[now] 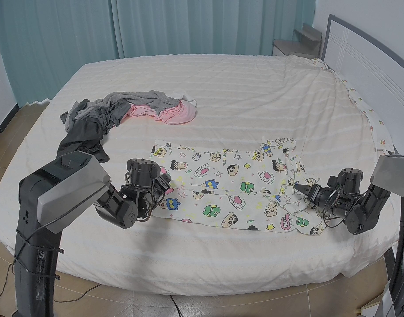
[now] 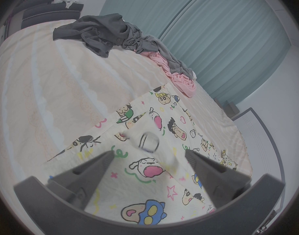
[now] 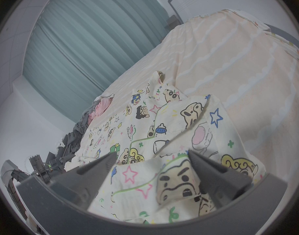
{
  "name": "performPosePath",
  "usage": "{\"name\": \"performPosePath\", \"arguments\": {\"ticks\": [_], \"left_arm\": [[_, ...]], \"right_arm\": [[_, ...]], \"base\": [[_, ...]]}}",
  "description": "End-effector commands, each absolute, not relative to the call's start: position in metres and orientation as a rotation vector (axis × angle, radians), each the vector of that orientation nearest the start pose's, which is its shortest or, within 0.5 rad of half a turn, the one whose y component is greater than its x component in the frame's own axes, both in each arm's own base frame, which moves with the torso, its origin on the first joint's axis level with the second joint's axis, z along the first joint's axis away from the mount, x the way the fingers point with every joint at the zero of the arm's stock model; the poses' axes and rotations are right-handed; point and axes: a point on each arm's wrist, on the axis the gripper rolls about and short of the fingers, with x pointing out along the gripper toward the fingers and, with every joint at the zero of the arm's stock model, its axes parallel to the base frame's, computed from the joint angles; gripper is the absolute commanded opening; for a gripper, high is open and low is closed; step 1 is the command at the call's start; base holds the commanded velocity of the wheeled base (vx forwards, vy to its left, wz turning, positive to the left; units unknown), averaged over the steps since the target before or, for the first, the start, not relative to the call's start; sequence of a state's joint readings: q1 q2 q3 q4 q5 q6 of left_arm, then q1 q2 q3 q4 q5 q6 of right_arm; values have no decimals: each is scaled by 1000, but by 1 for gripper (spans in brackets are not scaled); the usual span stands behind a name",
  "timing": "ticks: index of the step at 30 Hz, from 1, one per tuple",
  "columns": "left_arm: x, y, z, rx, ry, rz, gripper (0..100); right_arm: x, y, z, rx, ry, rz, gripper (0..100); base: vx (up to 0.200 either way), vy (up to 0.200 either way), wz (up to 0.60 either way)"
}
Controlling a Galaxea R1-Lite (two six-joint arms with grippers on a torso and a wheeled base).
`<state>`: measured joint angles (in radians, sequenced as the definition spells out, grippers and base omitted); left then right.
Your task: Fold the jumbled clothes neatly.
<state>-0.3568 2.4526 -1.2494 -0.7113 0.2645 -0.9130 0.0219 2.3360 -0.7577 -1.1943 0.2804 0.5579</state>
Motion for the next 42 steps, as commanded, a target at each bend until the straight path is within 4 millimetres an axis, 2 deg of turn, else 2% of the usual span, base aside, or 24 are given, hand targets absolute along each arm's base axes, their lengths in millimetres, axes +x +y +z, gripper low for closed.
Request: {"name": "performPosePath", "arguments": {"ticks": [1, 6, 11, 12, 14, 15, 17, 18, 19, 20, 21, 23, 24, 25, 29, 35, 42], "left_arm": [[430, -147, 7, -748, 460, 143, 100], [432, -140, 20, -767, 380, 161, 100], [422, -130, 36, -780, 370, 163, 100], [415, -124, 45, -784, 372, 161, 100], [404, -115, 55, -793, 383, 149, 100], [404, -115, 56, -794, 382, 147, 100], [381, -101, 65, -806, 436, 121, 100], [381, -101, 65, -806, 436, 121, 100], [366, -94, 66, -819, 478, 107, 100], [366, -94, 66, -819, 478, 107, 100], [339, -84, 67, -878, 555, 78, 100], [321, -74, 69, -942, 602, 52, 100], [318, -73, 69, -953, 609, 47, 100], [300, -64, 66, -1003, 651, 25, 100], [278, -54, 53, -1019, 666, 18, 100], [273, -55, 43, -1020, 627, -9, 100], [274, -54, 32, -1017, 661, 17, 100]], "right_arm": [[375, 2, 15, 609, 411, 161, 100], [366, -13, 36, 672, 357, 127, 100], [349, -11, 54, 781, 346, 117, 100], [335, -5, 59, 830, 370, 117, 100], [323, 4, 63, 884, 397, 127, 100], [322, 5, 63, 888, 399, 129, 100], [310, 21, 64, 973, 447, 132, 100], [310, 21, 64, 973, 447, 132, 100], [307, 29, 63, 1002, 462, 127, 100], [307, 29, 63, 1002, 462, 127, 100], [303, 43, 58, 1023, 492, 114, 100], [302, 53, 49, 1019, 527, 106, 100], [302, 54, 47, 1017, 532, 103, 100], [304, 59, 34, 1004, 563, 71, 100], [305, 59, 18, 994, 606, 31, 100], [310, 60, -10, 978, 663, -28, 100], [329, 57, -15, 980, 612, -51, 100]], "base": [[0, 0, 0], [0, 0, 0], [0, 0, 0], [0, 0, 0], [0, 0, 0], [0, 0, 0], [0, 0, 0], [0, 0, 0], [0, 0, 0], [0, 0, 0], [0, 0, 0], [0, 0, 0], [0, 0, 0], [0, 0, 0], [0, 0, 0], [0, 0, 0], [0, 0, 0]]}}
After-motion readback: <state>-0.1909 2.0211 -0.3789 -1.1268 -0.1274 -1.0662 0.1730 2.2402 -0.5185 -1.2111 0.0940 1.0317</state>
